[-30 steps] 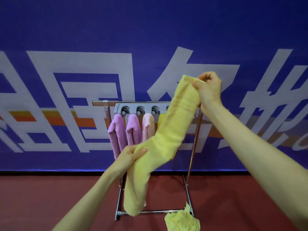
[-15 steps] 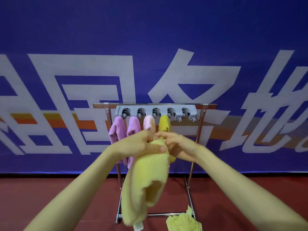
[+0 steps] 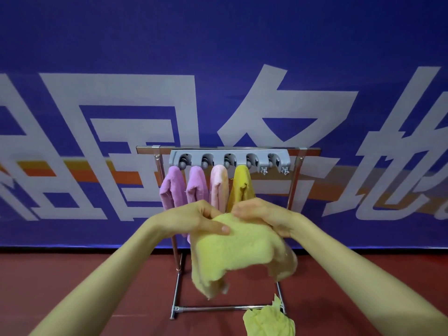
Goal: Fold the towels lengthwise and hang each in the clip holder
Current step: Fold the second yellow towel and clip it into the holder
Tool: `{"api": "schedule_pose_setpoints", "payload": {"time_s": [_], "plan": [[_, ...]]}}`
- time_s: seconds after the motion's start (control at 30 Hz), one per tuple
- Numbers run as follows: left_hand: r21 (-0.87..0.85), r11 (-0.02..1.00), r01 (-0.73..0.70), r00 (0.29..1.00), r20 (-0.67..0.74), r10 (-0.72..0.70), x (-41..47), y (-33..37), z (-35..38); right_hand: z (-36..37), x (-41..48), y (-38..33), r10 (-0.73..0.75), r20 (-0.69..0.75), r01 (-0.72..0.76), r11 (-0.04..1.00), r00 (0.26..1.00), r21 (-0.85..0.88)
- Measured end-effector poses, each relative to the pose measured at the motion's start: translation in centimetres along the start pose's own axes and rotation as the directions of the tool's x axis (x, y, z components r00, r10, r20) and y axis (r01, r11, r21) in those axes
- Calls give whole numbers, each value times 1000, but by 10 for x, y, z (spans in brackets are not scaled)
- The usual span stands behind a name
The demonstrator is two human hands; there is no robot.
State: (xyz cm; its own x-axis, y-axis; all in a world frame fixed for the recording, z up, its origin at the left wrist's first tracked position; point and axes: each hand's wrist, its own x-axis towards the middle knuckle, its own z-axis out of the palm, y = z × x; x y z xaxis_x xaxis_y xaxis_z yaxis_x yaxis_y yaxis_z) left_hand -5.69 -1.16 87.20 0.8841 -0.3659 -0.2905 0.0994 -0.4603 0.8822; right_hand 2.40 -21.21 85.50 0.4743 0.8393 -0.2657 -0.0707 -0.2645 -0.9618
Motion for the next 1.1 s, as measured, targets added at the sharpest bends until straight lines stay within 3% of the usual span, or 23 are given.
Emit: {"api": "schedule_pose_setpoints", "payload": {"time_s": [0.1,0.2,0.47,0.57,0.7,0.8,0.93,1.1], "plan": [[-1,1000,24,996,82,-24,4,-8,-3,-14,-7,-4,32,-54,-41,981,998,-188],[-42,999,11,989,148,-5,10,-15,-7,-36,-20,-6,35,-116,-61,971,993,-231],[-302,949,-91,993,45,109,46,-27,4,-70,-36,20,87,27,-89,990,996,113],[-360,929,-87,996,-7,90,65,-34,12,-77,-36,34,102,-2,-97,953,995,286],[-327,945,11,989,145,39,84,-39,21,-85,-38,37,100,18,-101,965,995,241],[-374,927,1,979,189,76,100,-39,28,-93,-33,40,50,-39,-36,955,998,296],[-565,824,-53,978,138,157,129,-41,36,-117,-21,48,0,-163,65,916,987,396],[-736,660,-150,988,-129,81,182,-38,47,-151,-1,49,45,-372,110,916,927,386]]}}
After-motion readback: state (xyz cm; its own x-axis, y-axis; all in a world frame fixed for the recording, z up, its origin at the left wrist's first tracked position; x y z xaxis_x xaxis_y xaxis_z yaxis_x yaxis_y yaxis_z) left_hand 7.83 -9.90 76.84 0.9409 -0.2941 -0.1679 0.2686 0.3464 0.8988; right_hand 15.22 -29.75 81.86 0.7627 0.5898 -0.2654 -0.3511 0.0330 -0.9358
